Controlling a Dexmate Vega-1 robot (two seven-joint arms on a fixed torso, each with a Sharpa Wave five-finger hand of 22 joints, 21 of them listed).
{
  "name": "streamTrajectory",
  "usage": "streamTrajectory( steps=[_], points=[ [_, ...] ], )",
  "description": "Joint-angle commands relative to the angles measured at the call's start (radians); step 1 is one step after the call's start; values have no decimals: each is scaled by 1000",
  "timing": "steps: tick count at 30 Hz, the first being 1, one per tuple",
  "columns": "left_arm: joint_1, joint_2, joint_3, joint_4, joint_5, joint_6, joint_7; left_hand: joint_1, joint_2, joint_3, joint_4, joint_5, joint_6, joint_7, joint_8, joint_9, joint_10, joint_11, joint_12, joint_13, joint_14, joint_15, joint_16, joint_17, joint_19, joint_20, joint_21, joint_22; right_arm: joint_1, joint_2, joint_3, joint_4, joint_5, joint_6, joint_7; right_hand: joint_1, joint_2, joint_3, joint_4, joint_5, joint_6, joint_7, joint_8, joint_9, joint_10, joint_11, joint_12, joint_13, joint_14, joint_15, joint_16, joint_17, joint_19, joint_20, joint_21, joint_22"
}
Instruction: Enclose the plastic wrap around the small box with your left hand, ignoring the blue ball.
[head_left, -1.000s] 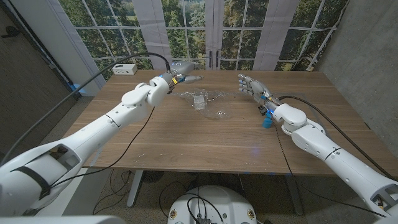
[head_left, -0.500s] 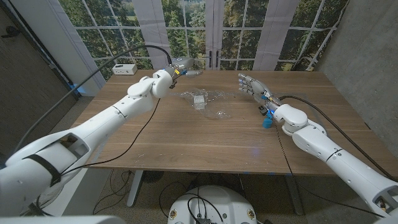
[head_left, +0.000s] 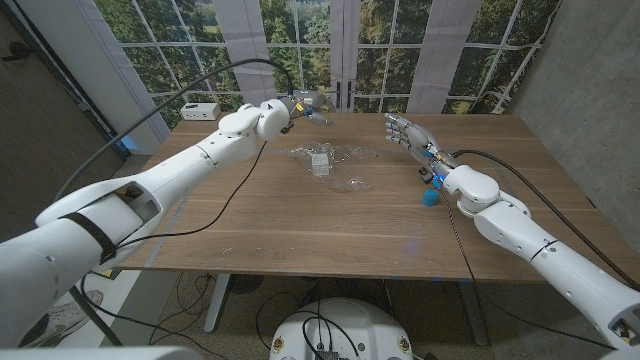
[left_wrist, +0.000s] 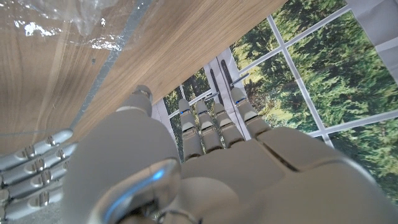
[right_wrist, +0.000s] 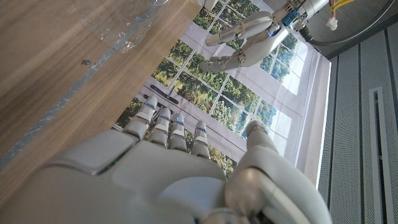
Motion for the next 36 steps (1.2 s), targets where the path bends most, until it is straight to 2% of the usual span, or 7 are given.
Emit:
streamTrajectory(
  steps=[1,11,13,16,24,31,36],
  points=[
    [-117,-62,100,120,53,-58,-89,6,-16,1,-13,-6,2,-7,-2,2,-13,2,-6,-2,-16,8,-2,0,-2,-2,-1,3,4,-5,1,-24,-34,35,6,6,-1,-6,-2,0,8,-2,1,2,5,5,-2,1,5,4,3,3,4,10,7,3],
    [-171,-136,155,247,59,-101,-73,21,-24,-3,-31,-10,11,-18,-2,2,-16,-4,-3,-4,-20,9,3,0,2,-3,-2,2,16,-7,-4,-24,-42,40,26,7,-1,-6,-2,0,10,-2,2,2,8,5,-1,1,6,4,3,3,6,9,7,2],
    [-189,-152,167,283,47,-130,-81,26,-21,-2,-35,-10,13,-20,-2,3,-15,-4,-2,-4,-19,10,5,0,2,-2,-3,2,16,-6,-3,-19,-38,48,33,7,-1,-6,-2,0,10,-3,2,2,9,5,-1,1,7,4,3,3,6,8,7,2],
    [-199,-164,191,294,72,-119,-61,35,-11,2,-41,-10,16,-19,-2,3,-12,-5,0,-5,-19,10,7,1,4,-5,-3,2,14,-10,-4,-25,-41,41,31,7,-2,-6,-3,0,11,-3,2,2,9,6,-1,1,8,5,3,3,6,8,7,2],
    [-242,-231,255,401,100,-126,-28,48,1,6,-50,-12,22,-25,-2,4,-13,-8,2,-6,-18,7,11,1,7,-7,-4,2,20,-18,-8,-29,-44,45,55,7,-2,-6,-3,0,13,-3,3,2,11,7,0,1,8,6,3,2,6,9,7,2],
    [-284,-305,301,543,75,-157,-7,49,1,2,-53,-15,25,-23,-2,4,-13,-10,4,-7,-15,3,12,1,12,-14,-3,3,19,-30,-8,-42,-47,38,64,6,-2,-7,-3,0,14,-4,3,2,11,8,-1,1,9,6,3,2,6,9,7,2],
    [-315,-373,336,670,45,-199,15,50,4,1,-55,-16,29,-22,-1,5,-10,-10,6,-7,-14,2,14,1,14,-17,-3,3,25,-39,-8,-41,-46,41,82,6,-3,-7,-3,0,15,-3,3,2,11,8,-1,1,9,6,3,2,6,10,7,2]
  ],
)
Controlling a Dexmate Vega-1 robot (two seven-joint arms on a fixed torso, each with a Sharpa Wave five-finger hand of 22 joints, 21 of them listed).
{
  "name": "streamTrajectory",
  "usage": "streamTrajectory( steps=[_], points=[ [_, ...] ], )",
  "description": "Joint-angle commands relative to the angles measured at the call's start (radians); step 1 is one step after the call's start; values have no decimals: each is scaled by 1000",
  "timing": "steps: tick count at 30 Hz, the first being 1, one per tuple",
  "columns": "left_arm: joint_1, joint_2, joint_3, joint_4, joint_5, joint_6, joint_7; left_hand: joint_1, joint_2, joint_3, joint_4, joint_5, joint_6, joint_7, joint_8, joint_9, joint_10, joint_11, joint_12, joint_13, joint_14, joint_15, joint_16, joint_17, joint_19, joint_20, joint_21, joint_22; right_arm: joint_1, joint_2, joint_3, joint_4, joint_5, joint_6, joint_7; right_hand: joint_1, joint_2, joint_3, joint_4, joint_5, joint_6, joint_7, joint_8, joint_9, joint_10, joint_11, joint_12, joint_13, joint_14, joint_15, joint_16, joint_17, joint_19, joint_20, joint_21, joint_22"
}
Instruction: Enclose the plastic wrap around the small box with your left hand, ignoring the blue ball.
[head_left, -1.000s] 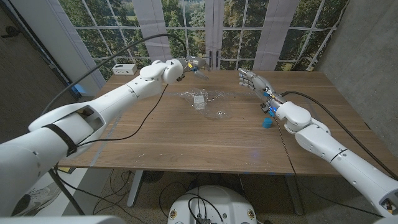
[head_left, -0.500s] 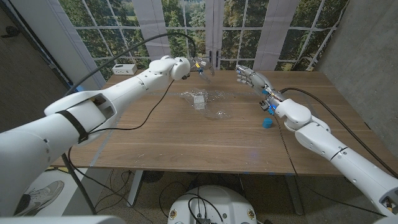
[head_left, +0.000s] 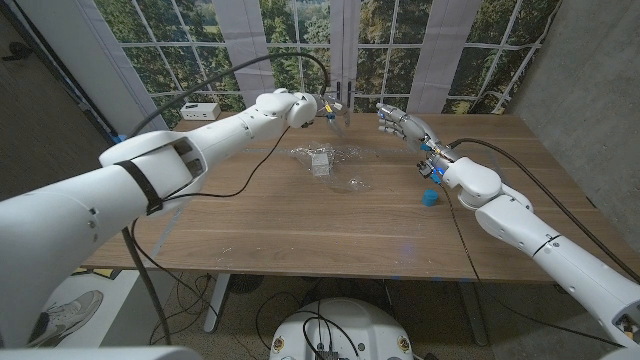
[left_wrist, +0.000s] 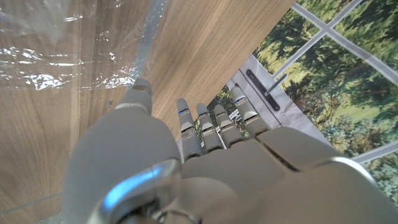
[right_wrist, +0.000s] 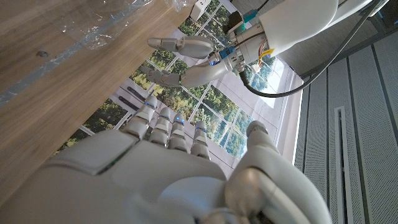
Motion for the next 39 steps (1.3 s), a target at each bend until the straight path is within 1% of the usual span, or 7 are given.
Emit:
streamTrajectory(
  steps=[1,7,10,19,22,27,39],
  points=[
    [-72,-136,95,250,-32,-67,61,12,0,-3,-6,-3,10,0,-2,4,5,-8,6,2,3,-5,6,1,4,-7,-3,2,6,-19,-1,-12,-7,-2,22,6,-3,-3,1,0,11,1,3,2,6,3,-1,1,6,1,3,2,1,5,7,2],
    [-120,-272,161,503,-69,-131,134,15,5,-3,-10,-4,16,0,-1,5,10,-13,9,1,7,-7,7,1,7,-6,-3,2,4,-23,4,-12,1,-2,27,6,-3,-3,1,0,19,3,5,2,11,4,1,0,7,3,3,2,1,4,7,2],
    [-127,-315,206,556,-104,-85,145,18,9,-3,-12,-5,24,-2,1,5,14,-15,11,1,7,-8,8,1,8,-7,-3,2,2,-27,8,-12,2,0,28,6,-3,-3,1,-1,20,3,5,2,12,5,1,0,8,2,4,2,1,5,7,2],
    [-134,-316,356,502,-195,48,139,21,13,-9,-18,-8,59,19,11,6,17,-14,14,-1,9,-10,9,1,10,-12,-4,2,-6,-31,17,-8,8,5,25,6,-4,-4,1,-1,21,3,5,2,14,4,1,0,11,1,4,1,1,6,7,2],
    [-126,-304,371,465,-224,97,124,21,14,-10,-19,-9,61,20,11,6,19,-12,15,-1,9,-10,9,1,12,-13,-4,3,-6,-31,18,-9,6,3,20,6,-5,-4,1,-1,22,3,5,2,16,6,2,0,10,2,4,1,1,6,7,2],
    [-123,-317,406,465,-264,140,127,25,30,-7,-21,-8,25,-20,-7,6,9,-10,12,-2,5,-8,8,3,11,-9,-6,3,-2,-25,17,1,4,12,22,5,-5,-4,1,-1,23,4,5,2,16,6,1,0,11,3,4,1,2,7,7,2],
    [-101,-325,422,465,-297,121,105,29,40,-3,-26,-9,67,-8,4,4,21,-9,18,-4,10,-7,9,3,13,-5,-7,3,4,-23,16,-1,2,9,21,5,-5,-5,1,-1,22,2,4,2,16,4,1,0,12,2,4,1,3,7,7,2]
  ],
)
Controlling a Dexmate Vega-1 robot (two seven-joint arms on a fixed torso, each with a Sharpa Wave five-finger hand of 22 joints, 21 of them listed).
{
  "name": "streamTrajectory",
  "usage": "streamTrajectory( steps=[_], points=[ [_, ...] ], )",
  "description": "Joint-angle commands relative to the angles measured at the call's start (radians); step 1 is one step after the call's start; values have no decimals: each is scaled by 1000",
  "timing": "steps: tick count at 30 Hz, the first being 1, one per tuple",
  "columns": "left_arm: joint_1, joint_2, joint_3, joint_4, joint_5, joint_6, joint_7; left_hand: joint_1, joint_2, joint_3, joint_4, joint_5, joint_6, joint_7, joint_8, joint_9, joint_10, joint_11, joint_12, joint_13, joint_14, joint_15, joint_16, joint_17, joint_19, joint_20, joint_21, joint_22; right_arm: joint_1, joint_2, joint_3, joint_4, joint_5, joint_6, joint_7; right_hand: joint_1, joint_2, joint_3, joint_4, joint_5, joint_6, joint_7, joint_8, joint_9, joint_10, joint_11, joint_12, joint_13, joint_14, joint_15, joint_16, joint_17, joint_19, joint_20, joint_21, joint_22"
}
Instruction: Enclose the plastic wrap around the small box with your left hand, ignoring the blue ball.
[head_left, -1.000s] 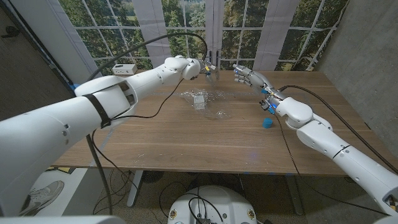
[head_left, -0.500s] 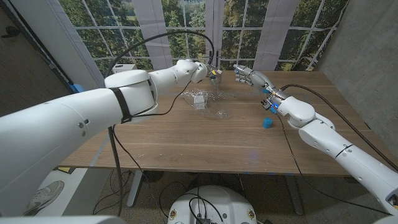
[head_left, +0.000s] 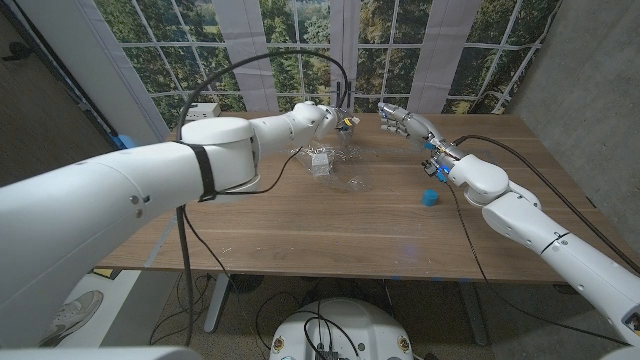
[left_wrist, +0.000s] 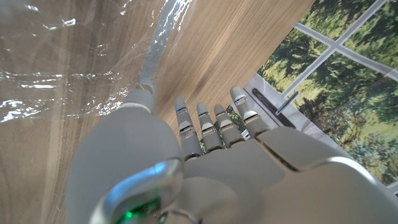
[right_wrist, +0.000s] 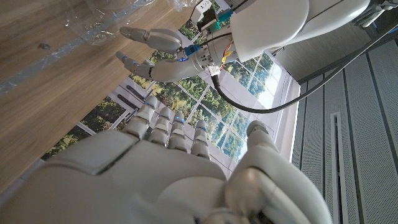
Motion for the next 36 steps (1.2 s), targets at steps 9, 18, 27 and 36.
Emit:
streamTrajectory(
  steps=[9,18,27,36],
  points=[
    [20,-4,31,1,-50,-91,-73,15,49,20,-10,0,55,51,11,-2,16,6,8,-2,7,-1,6,6,6,6,-1,4,-1,2,1,-10,-8,-1,-9,5,-5,-5,1,-1,11,1,3,2,5,0,1,0,9,6,3,1,3,7,7,2],
    [31,9,-5,73,-14,-301,48,65,44,28,-45,-11,314,77,89,19,87,-17,31,-10,51,-35,11,-2,33,-13,5,3,-15,0,7,-18,0,2,-15,5,-6,-5,0,0,11,1,3,2,5,-1,0,0,9,7,3,0,5,7,7,2],
    [108,238,-129,-306,52,-221,96,135,58,53,-49,-15,426,112,172,75,177,-53,58,-2,125,-76,30,5,79,-36,24,4,-15,-2,7,-19,-6,4,-14,4,-6,-6,0,0,11,1,3,2,6,0,0,0,10,6,3,0,5,8,7,2],
    [227,383,-282,-547,93,-162,186,142,53,61,-44,-16,433,115,195,95,219,-66,71,5,163,-96,39,7,93,-42,32,5,-21,-10,9,-30,-3,-8,-16,4,-6,-6,0,0,12,1,2,2,7,-2,0,0,10,7,3,0,5,8,7,2]
  ],
)
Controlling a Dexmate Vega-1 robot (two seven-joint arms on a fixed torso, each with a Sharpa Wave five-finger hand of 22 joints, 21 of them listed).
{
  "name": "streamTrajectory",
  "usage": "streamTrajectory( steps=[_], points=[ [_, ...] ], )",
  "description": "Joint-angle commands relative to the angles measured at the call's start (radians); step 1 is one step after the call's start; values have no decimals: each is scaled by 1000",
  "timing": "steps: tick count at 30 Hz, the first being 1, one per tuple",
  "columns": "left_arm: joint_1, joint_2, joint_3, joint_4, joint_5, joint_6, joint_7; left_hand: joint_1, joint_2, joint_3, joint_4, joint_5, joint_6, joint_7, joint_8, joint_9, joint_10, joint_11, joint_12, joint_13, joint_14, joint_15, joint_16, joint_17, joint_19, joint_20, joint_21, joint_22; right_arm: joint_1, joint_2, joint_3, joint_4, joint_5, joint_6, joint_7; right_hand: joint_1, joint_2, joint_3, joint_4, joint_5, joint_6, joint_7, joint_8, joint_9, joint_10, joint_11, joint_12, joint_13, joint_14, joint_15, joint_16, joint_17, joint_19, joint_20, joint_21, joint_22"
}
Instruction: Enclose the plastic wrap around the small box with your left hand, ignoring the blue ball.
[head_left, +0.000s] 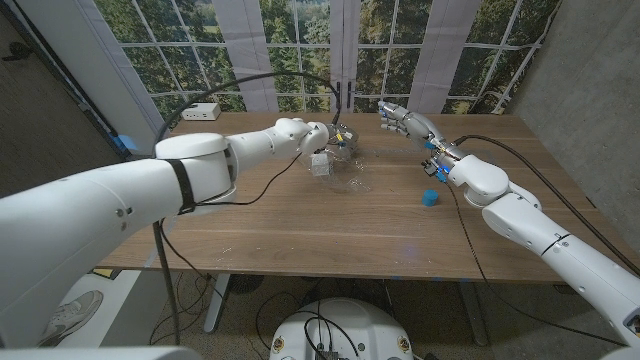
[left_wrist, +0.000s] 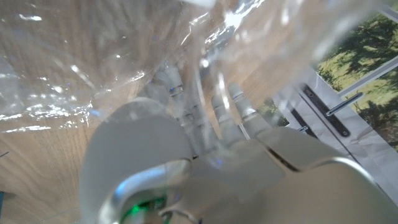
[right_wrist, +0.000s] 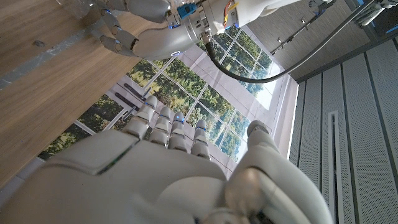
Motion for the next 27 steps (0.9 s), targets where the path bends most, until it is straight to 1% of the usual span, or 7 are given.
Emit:
streamTrajectory(
  steps=[1,3,8,12,22,25,27],
  points=[
    [136,196,-182,-354,58,45,107,12,-3,12,2,-5,17,-4,19,14,31,-9,12,7,30,-88,8,4,15,-4,12,3,-11,-5,5,-12,5,-9,-5,4,-5,-6,0,0,12,1,2,2,3,2,0,0,4,1,3,0,2,4,7,2],
    [171,231,-212,-421,89,77,143,12,-8,12,3,-6,16,-4,23,18,44,-11,15,9,44,-94,11,4,20,-5,15,3,-10,-8,3,-14,3,-11,-2,4,-5,-6,0,0,12,1,2,2,3,3,-1,0,5,1,3,0,2,4,7,2],
    [251,283,-295,-529,120,123,214,17,-15,14,2,-6,22,-6,34,27,71,-13,24,14,74,-109,17,4,33,-7,21,3,-9,-11,2,-25,0,-24,-6,4,-4,-6,1,0,12,0,2,2,4,4,-1,0,5,1,3,0,2,4,7,2],
    [270,310,-329,-599,134,148,125,17,-18,14,3,-6,21,-6,35,27,83,-15,27,16,80,-109,16,4,36,-5,23,3,-2,-13,-2,-31,3,-29,5,4,-5,-6,1,-1,12,0,2,2,4,4,-1,0,5,2,3,0,2,4,7,2],
    [300,386,-378,-721,140,113,-126,16,-23,10,5,-6,22,-12,35,23,63,-6,17,20,71,-99,10,6,24,3,20,3,-19,-23,4,-62,5,-53,-12,2,-2,-6,3,-1,13,0,2,2,3,2,-2,0,4,0,3,1,1,2,6,2],
    [343,422,-393,-796,213,156,-107,18,-25,8,4,-7,21,-15,34,23,62,-6,16,21,71,-97,10,7,23,4,20,3,-19,-24,3,-63,9,-58,-10,1,0,-6,4,-1,13,0,2,2,2,-2,-2,0,5,0,3,1,1,2,7,2],
    [398,458,-417,-872,277,212,-49,19,-26,7,4,-7,19,-16,33,22,63,-7,16,21,71,-97,11,8,22,5,20,3,-11,-23,-4,-58,7,-59,0,1,0,-6,4,-1,15,0,2,2,2,-2,-2,0,5,0,3,1,1,1,7,2]
  ],
)
